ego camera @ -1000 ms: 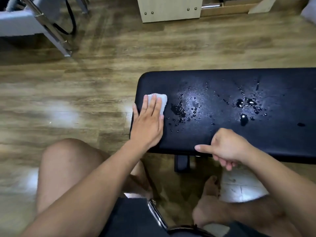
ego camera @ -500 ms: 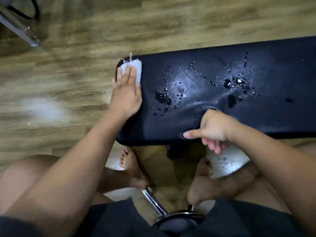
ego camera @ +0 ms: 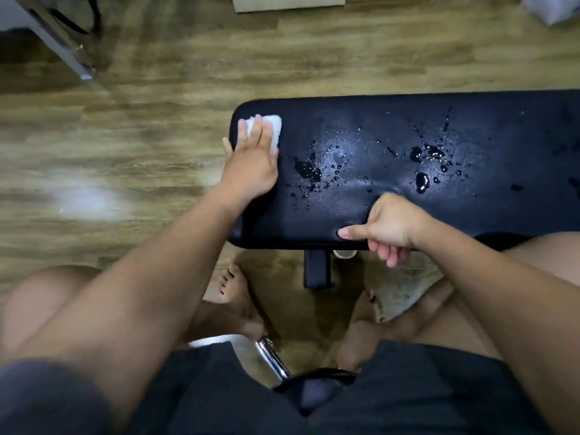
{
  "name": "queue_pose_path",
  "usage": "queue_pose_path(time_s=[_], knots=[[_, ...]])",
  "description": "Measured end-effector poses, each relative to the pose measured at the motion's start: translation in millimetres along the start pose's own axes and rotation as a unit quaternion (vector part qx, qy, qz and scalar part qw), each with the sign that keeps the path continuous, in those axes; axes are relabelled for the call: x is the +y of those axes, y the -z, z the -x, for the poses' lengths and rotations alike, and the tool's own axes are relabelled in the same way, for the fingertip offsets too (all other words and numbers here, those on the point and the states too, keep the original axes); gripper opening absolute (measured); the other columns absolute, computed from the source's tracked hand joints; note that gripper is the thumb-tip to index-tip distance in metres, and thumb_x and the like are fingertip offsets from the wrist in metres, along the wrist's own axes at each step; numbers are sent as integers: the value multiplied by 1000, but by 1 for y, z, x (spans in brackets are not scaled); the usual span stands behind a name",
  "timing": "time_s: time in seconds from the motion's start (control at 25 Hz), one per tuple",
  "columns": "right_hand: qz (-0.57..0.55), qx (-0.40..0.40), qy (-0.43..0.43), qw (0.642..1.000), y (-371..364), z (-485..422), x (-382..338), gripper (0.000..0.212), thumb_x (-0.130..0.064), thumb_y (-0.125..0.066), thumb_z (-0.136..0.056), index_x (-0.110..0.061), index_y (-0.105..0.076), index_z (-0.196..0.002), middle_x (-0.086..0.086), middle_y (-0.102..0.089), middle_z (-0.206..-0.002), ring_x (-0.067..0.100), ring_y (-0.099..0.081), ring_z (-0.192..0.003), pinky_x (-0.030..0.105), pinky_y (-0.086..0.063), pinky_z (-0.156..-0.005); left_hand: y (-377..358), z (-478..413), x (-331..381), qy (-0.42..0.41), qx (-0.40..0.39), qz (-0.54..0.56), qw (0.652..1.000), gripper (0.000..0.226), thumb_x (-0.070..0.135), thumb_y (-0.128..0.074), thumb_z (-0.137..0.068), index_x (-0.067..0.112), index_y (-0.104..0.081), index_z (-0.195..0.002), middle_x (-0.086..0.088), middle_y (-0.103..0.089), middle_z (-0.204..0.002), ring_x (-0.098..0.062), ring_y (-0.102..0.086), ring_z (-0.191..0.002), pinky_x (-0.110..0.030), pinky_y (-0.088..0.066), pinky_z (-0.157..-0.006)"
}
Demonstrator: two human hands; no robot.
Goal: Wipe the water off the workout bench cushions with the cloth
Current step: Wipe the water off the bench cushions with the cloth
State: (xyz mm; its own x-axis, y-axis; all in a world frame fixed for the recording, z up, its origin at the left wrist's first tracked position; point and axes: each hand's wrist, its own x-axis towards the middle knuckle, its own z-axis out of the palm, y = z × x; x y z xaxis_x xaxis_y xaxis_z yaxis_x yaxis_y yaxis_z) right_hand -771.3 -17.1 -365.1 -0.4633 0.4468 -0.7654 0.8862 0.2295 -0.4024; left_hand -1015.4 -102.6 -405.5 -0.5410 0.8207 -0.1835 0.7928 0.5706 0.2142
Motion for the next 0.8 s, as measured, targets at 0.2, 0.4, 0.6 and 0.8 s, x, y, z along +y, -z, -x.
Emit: queue_pose_path(time_s=[0.2,0.4,0.6,0.8], knots=[[-15,14,5,1000,-1,4,1,54,-55,-74,-74,-4,-64,-64,13,-67,-51,26,-66,-44,23,-46,-42,-7,35,21,21,4,39,999,60,15,-30,-98,9,-7,-153,-7,0,-163,-34,2,-148,-52,-8,-119],[-8,17,7,1000,-3,-1,4,55,-56,-72,-75,-3,-65,-64,13,-67,-51,25,-67,-45,23,-47,-43,-28,143,20,33,5,59,998,62,14,-31,-100,13,0,-154,-3,9,-163,-30,10,-149,-49,-2,-119],[-2,-20,-9,1000,3,-8,1,54,-54,-73,-76,-3,-63,-63,14,-65,-50,26,-65,-42,22,-45,-40,-21,78,16,47,14,36,998,63,11,-32,-99,11,-2,-154,-7,7,-163,-33,9,-148,-56,-2,-117],[2,-30,-18,999,4,-4,-2,54,-55,-73,-74,-3,-62,-63,14,-64,-49,27,-64,-42,22,-44,-39,5,-26,6,45,-15,29,998,57,19,-27,-101,10,-5,-153,-8,5,-163,-34,6,-148,-59,-6,-117]])
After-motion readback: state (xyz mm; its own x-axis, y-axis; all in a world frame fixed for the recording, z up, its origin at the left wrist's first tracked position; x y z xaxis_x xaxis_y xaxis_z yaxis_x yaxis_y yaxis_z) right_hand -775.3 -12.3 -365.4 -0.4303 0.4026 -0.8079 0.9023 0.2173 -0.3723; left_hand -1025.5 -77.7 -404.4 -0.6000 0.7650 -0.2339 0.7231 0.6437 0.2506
